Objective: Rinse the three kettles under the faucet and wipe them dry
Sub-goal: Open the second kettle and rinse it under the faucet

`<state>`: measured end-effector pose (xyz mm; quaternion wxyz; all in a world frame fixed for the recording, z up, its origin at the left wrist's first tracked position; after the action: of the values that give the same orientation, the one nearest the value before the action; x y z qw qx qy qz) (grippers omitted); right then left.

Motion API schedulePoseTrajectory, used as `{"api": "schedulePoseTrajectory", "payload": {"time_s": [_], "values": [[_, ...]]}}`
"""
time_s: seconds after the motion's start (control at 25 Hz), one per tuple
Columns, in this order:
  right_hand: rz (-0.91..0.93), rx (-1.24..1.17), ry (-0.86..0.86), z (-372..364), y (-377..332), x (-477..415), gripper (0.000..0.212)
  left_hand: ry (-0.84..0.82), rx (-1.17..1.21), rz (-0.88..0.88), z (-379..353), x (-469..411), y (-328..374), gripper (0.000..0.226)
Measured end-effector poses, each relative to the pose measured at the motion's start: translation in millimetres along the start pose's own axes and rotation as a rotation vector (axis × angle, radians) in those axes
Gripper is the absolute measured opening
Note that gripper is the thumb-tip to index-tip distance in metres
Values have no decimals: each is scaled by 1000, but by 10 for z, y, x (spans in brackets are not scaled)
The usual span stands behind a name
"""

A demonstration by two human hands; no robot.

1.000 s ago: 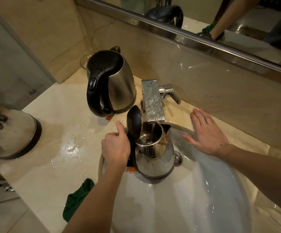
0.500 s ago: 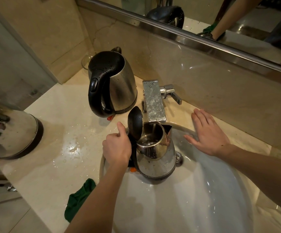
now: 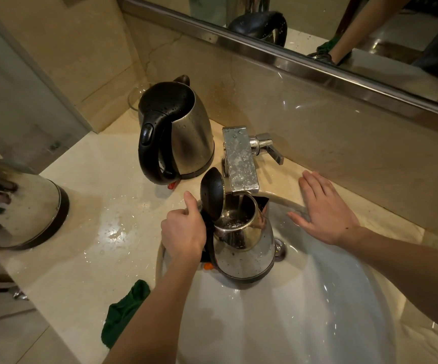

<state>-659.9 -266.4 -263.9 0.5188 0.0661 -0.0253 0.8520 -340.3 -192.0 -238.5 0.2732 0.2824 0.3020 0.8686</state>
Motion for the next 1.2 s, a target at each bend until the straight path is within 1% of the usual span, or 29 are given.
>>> {"api": "schedulePoseTrajectory", "payload": {"time_s": [1.2], "values": [[-9,-2,0,1,6,-1,97,-28,11,-28,-10,36,43,68]]}}
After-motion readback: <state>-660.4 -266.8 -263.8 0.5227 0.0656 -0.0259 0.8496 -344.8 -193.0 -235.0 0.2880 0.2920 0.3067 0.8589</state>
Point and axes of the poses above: each hand's wrist, its own x-axis away from the middle knuckle, its own z-axis out of the back of the hand, y = z × x, the point moved 10 cm from there along -x, towards the middle knuckle, and after that the axes turned 8 degrees about z, right-handed, at the moved point
